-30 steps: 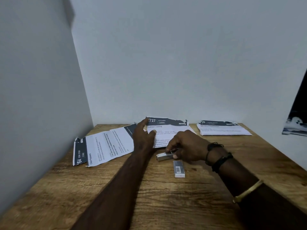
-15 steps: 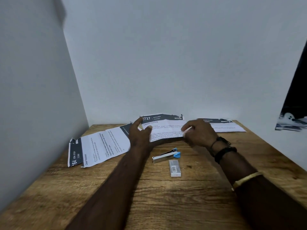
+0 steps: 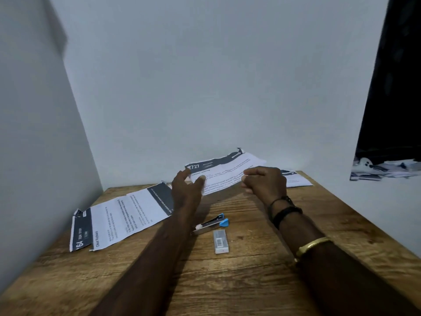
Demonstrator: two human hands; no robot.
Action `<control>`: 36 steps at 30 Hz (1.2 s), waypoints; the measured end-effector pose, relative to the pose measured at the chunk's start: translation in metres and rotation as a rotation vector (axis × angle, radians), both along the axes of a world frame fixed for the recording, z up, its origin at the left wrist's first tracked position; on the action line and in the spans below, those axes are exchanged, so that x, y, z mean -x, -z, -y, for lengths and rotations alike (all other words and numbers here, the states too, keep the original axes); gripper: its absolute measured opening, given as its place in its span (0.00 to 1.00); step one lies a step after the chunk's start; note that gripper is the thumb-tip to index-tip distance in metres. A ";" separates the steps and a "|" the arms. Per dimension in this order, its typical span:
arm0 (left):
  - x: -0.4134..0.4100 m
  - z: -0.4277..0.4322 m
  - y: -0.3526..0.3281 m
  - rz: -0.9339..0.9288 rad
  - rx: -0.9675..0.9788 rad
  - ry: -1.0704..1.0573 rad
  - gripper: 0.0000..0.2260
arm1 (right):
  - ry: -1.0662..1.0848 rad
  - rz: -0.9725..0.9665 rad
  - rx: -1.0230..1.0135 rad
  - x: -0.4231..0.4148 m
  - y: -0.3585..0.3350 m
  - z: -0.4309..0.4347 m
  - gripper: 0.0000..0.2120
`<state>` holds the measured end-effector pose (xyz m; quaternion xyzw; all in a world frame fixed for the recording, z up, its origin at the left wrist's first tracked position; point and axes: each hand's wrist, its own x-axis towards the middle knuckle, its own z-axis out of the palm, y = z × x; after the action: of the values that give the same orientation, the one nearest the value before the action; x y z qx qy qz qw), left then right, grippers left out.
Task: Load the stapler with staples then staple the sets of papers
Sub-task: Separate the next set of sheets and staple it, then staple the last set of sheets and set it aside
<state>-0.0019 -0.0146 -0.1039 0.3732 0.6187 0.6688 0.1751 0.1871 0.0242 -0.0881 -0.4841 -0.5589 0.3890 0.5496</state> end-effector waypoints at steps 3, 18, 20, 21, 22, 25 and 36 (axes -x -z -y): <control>-0.024 -0.010 -0.004 -0.090 0.063 0.156 0.33 | 0.143 0.027 -0.041 -0.014 0.001 -0.008 0.07; -0.108 -0.083 0.002 -0.534 0.327 0.292 0.18 | 0.386 0.085 0.134 -0.085 0.032 -0.069 0.04; -0.110 -0.087 0.005 -0.538 0.365 0.287 0.16 | 0.405 0.092 0.159 -0.086 0.032 -0.074 0.04; -0.112 -0.088 0.006 -0.540 0.382 0.288 0.12 | 0.408 0.104 0.165 -0.086 0.033 -0.077 0.04; -0.113 -0.089 0.007 -0.547 0.399 0.290 0.08 | 0.405 0.126 0.173 -0.086 0.033 -0.078 0.04; -0.117 -0.090 0.011 -0.617 0.439 0.298 0.04 | 0.402 0.242 0.215 -0.087 0.034 -0.085 0.03; -0.120 -0.092 0.013 -0.671 0.494 0.365 0.08 | 0.442 0.539 0.174 -0.080 0.036 -0.083 0.07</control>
<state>0.1176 0.0771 -0.1170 0.6193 0.7063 0.3015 0.1635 0.2673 0.1075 -0.1238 -0.7235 -0.5302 0.1653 0.4100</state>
